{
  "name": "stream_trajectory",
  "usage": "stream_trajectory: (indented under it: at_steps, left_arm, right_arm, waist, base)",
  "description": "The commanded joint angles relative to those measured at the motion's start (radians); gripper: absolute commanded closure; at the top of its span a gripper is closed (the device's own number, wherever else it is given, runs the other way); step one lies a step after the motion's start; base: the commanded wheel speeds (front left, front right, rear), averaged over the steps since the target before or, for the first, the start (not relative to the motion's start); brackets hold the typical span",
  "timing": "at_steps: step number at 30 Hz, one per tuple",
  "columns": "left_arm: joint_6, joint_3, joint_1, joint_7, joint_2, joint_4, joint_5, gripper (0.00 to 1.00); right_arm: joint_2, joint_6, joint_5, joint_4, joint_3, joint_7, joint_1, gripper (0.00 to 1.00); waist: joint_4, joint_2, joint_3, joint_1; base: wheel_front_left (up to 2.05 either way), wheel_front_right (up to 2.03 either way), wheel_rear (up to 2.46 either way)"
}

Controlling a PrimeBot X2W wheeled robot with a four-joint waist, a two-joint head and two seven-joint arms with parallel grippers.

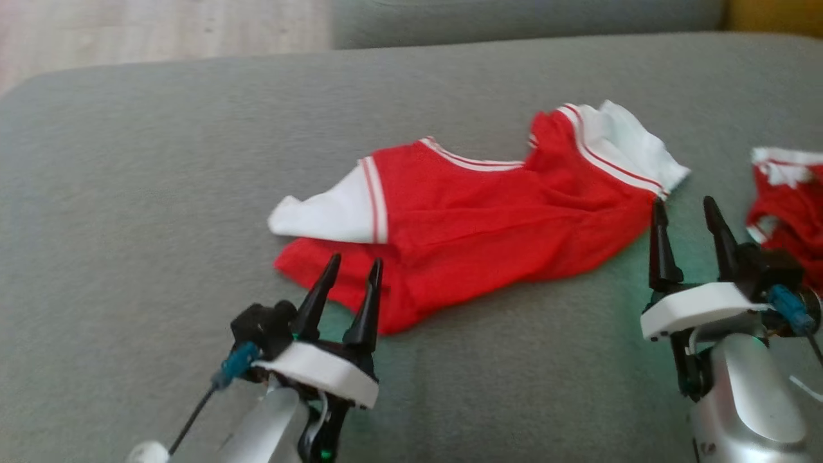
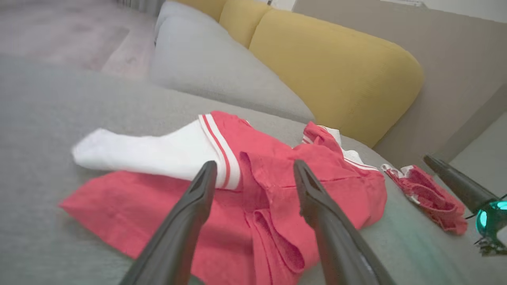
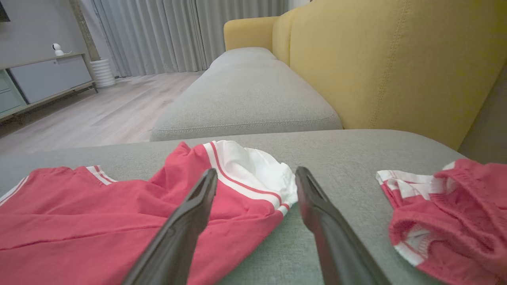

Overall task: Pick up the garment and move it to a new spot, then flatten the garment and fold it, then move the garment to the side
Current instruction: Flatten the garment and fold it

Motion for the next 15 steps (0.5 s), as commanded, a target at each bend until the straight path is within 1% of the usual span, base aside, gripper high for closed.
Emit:
stream_trajectory:
  at_steps: [1,2,6,10,15]
  left_arm:
    - [-0.004,0.002,-0.044,-0.008,0.002,-0.002,-0.066,0.00]
    - [-0.005,-0.026,-0.067,-0.008,0.002,0.019,-0.095,0.00]
    - [-0.006,-0.112,-0.145,-0.008,0.002,0.099,-0.157,0.00]
    - [-0.007,-0.130,-0.183,-0.008,0.002,0.160,-0.195,0.00]
    - [-0.007,-0.134,-0.200,-0.008,0.002,0.189,-0.196,0.00]
  right_arm:
    - [-0.002,-0.001,0.008,-0.039,0.035,-0.004,-0.020,0.00]
    - [-0.002,-0.001,0.013,-0.041,0.043,-0.004,-0.018,0.00]
    - [-0.002,-0.001,0.024,-0.046,0.062,-0.004,-0.017,0.00]
    - [-0.002,-0.001,0.031,-0.054,0.067,-0.004,-0.020,0.00]
    - [-0.002,-0.001,0.038,-0.060,0.064,-0.004,-0.021,0.00]
  waist:
    - [-0.049,0.0000,0.030,0.0000]
    - [-0.062,0.0000,0.036,0.0000]
    - [-0.107,0.0000,0.062,0.0000]
    - [-0.132,0.0000,0.080,0.0000]
    - [-0.138,0.0000,0.087,0.0000]
  base:
    - [0.00,0.00,0.00]
    - [0.00,0.00,0.00]
    - [0.00,0.00,0.00]
    - [0.00,0.00,0.00]
    - [0.00,0.00,0.00]
